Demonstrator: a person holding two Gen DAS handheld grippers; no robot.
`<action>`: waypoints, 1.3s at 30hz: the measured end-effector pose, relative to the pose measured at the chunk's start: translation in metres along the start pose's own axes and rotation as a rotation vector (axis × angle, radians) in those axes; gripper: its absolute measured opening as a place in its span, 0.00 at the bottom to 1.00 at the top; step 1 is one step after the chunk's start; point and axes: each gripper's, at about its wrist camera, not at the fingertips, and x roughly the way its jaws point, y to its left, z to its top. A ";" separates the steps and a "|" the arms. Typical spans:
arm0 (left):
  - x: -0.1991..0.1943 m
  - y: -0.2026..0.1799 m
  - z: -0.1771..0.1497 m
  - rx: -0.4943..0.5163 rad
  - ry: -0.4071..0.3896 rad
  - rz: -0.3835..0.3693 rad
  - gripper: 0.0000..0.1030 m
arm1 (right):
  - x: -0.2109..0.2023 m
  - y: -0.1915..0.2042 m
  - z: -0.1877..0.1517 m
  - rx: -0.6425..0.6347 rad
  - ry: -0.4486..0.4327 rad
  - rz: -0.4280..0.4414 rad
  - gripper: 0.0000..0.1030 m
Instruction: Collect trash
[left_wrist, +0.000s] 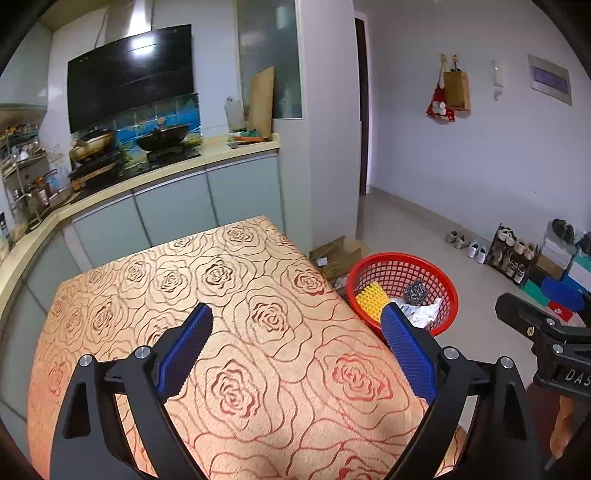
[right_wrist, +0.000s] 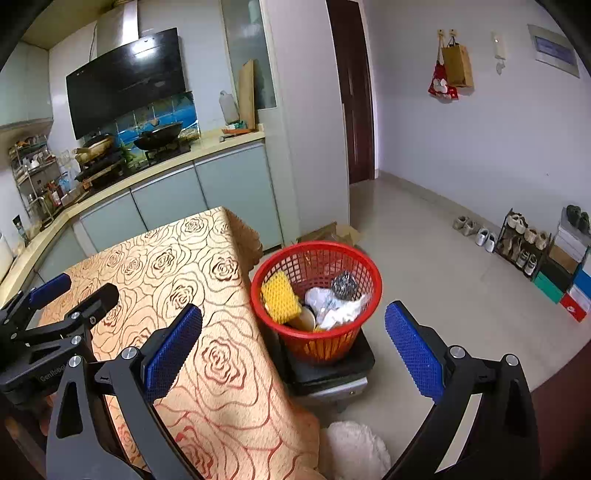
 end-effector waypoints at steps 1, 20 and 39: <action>-0.002 0.001 -0.002 -0.005 0.000 -0.001 0.87 | -0.001 0.002 -0.002 0.001 0.003 -0.001 0.94; -0.014 -0.002 -0.018 -0.015 0.010 -0.018 0.88 | -0.002 0.004 -0.027 0.044 0.070 -0.074 0.94; -0.011 -0.006 -0.020 -0.010 0.022 -0.031 0.88 | 0.001 0.004 -0.027 0.040 0.081 -0.080 0.94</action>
